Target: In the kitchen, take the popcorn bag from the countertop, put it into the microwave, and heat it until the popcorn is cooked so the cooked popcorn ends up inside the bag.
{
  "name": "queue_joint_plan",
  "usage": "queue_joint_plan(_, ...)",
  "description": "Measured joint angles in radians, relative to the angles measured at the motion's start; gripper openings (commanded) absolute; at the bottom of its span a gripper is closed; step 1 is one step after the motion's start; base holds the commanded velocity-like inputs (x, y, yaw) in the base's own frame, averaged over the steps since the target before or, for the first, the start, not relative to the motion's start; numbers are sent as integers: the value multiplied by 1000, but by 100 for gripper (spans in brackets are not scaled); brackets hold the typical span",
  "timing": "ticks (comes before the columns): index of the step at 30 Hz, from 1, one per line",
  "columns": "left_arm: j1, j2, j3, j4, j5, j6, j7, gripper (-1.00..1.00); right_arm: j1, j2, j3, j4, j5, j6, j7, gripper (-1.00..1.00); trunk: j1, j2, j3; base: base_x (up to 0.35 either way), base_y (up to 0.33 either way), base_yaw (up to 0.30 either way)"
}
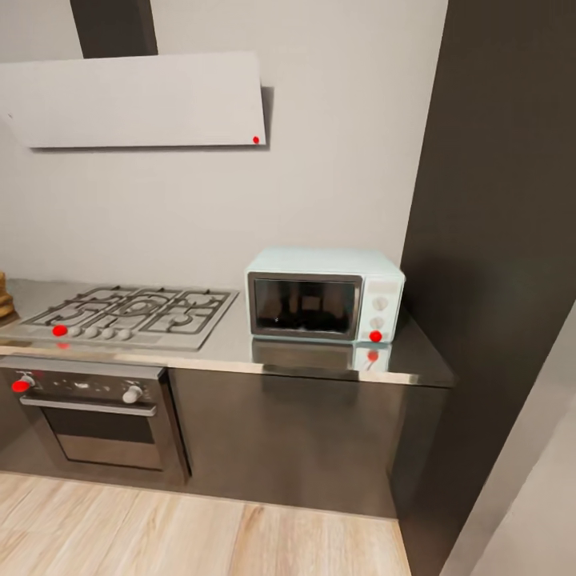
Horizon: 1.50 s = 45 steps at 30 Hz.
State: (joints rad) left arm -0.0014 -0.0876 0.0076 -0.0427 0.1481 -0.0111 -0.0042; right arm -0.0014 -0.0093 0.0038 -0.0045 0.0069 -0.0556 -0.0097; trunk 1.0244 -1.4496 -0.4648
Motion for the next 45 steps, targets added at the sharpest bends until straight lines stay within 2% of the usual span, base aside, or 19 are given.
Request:
queue_joint_plan(9, 0, 0, 0, 0, 0, 0, 0, 100, 0, 3, -2, 0, -4, 0, 0, 100, 0, 0, 0, 263, 0, -32)
queue_joint_plan(19, 0, 0, 0, 0, 0, 0, 0, 100, 0, 3, -5, 0, -4, 0, 0, 100, 1, 0, 0, 9, 0, -163)
queue_joint_plan(45, 0, 0, 0, 0, 0, 0, 0, 100, 0, -1, -2, 0, -3, 1, 0, 100, 1, 0, 0, 0, 0, -18)
